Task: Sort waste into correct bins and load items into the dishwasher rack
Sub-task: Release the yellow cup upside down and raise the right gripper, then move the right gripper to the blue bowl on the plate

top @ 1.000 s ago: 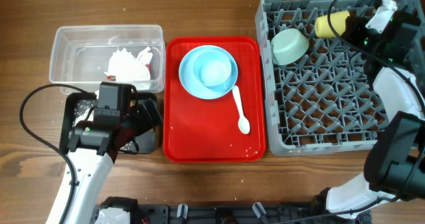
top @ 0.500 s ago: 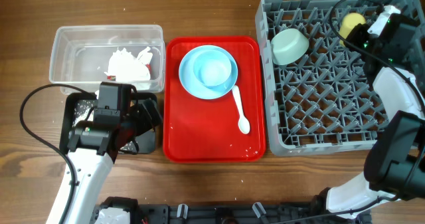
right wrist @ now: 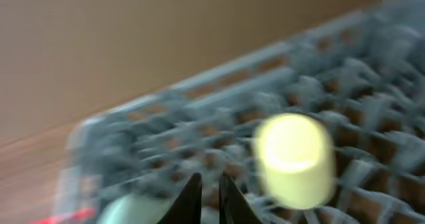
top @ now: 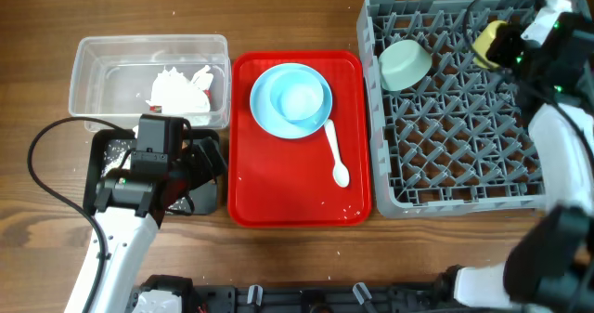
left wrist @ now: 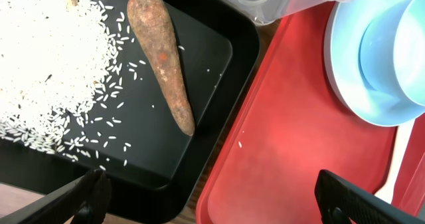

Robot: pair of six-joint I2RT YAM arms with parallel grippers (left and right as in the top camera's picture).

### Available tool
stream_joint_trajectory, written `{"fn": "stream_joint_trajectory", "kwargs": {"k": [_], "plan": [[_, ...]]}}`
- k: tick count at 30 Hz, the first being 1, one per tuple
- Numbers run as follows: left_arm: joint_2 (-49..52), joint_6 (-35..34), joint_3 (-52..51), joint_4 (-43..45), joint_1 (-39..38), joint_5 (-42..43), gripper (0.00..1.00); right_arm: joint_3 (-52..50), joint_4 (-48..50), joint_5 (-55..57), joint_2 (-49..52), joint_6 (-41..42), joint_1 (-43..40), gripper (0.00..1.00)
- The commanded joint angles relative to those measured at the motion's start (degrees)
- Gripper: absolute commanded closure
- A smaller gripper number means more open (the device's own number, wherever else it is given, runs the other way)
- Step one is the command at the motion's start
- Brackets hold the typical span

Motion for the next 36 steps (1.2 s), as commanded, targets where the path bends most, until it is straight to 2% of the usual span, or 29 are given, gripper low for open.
{"fn": "stream_joint_trajectory", "kwargs": {"k": [1,5,7,10,12,15,17,27,29,34,36], "plan": [[0.09,0.28,0.0,0.59,0.37,-2.58,0.0,0.28,-4.13,-11.04,-7.26,-1.84,4.96,0.86],[0.07,0.26,0.0,0.81,0.37,-6.14,0.0,0.28,-12.52,-18.1,-10.34,-3.23,14.25,0.82],[0.09,0.26,0.0,0.85,0.37,-6.14,0.0,0.15,-17.86,-18.32,-10.29,-3.13,20.59,0.81],[0.09,0.26,0.0,0.83,0.37,-6.14,0.0,-0.81,-20.57,-17.92,-9.18,-3.06,30.18,0.77],[0.09,0.26,0.0,0.83,0.37,-6.12,0.0,-1.49,-20.35,-17.05,-8.09,-3.02,36.26,0.75],[0.09,0.24,0.0,0.83,0.37,-6.12,0.0,-1.7,-20.2,-7.93,-5.14,2.58,46.16,0.67],[0.07,0.26,0.0,0.83,0.37,-6.12,0.0,-1.73,-19.61,-3.54,-3.72,5.01,49.57,0.64],[0.07,0.24,0.0,1.16,0.37,-6.12,0.0,-1.73,-3.89,-1.77,7.21,5.92,55.8,0.35],[0.09,0.24,0.0,1.42,0.37,-6.1,0.0,-1.73,-1.46,0.39,10.4,6.03,55.78,0.36],[0.09,0.24,0.0,1.64,0.37,-6.1,0.0,-1.73,1.81,4.44,15.17,6.01,55.78,0.52],[0.07,0.24,0.0,1.68,0.37,-6.03,0.0,-1.73,3.82,7.39,16.22,6.01,55.71,0.53]]}}
